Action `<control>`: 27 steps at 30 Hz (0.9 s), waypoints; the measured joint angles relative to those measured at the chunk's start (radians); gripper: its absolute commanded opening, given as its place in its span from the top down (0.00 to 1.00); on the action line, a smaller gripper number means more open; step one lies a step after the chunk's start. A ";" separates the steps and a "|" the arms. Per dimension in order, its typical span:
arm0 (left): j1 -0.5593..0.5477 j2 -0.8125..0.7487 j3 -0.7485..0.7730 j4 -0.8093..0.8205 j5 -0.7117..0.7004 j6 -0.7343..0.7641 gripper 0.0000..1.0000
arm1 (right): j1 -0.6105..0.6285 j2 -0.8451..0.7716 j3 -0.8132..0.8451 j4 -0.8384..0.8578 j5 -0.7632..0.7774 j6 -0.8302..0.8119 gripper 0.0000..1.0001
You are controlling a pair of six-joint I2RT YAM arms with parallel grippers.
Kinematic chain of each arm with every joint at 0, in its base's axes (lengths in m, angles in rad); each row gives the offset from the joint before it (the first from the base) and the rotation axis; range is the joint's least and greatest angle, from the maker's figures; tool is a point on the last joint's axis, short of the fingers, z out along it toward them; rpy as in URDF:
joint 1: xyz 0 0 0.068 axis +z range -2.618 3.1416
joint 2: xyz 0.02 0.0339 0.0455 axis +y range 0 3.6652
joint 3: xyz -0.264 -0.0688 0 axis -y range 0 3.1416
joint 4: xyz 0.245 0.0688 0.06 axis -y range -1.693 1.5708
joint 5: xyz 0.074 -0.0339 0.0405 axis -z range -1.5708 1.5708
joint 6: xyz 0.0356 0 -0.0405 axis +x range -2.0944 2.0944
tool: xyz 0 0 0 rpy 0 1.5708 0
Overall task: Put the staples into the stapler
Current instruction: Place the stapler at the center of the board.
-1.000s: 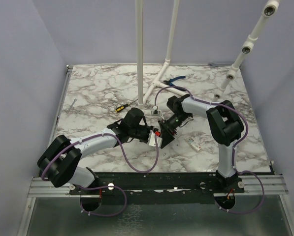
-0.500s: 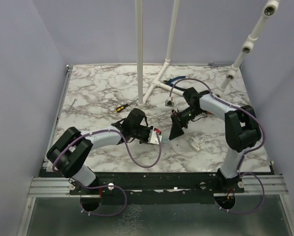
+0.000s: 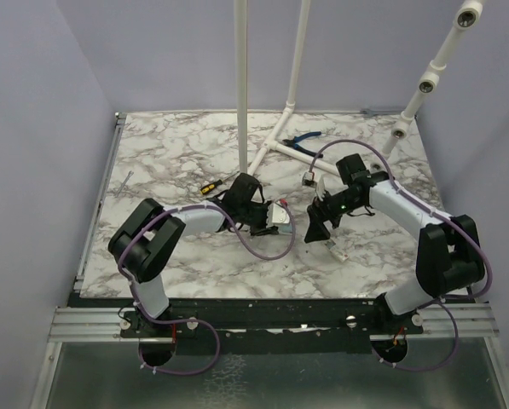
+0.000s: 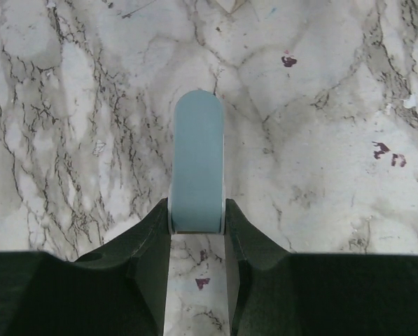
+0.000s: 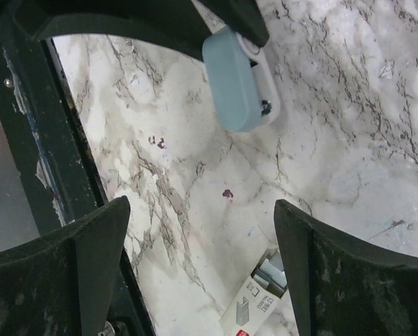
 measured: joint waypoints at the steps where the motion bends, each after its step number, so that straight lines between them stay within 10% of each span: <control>1: 0.005 0.011 0.014 -0.005 -0.001 -0.007 0.92 | -0.002 -0.011 -0.012 0.008 0.005 0.003 0.13; 11: 0.007 0.093 0.089 -0.074 -0.030 -0.050 0.82 | -0.006 -0.103 -0.089 0.073 0.027 0.039 0.13; 27: 0.011 0.112 0.124 -0.123 -0.079 -0.116 0.35 | -0.011 -0.146 -0.118 0.121 0.066 0.061 0.12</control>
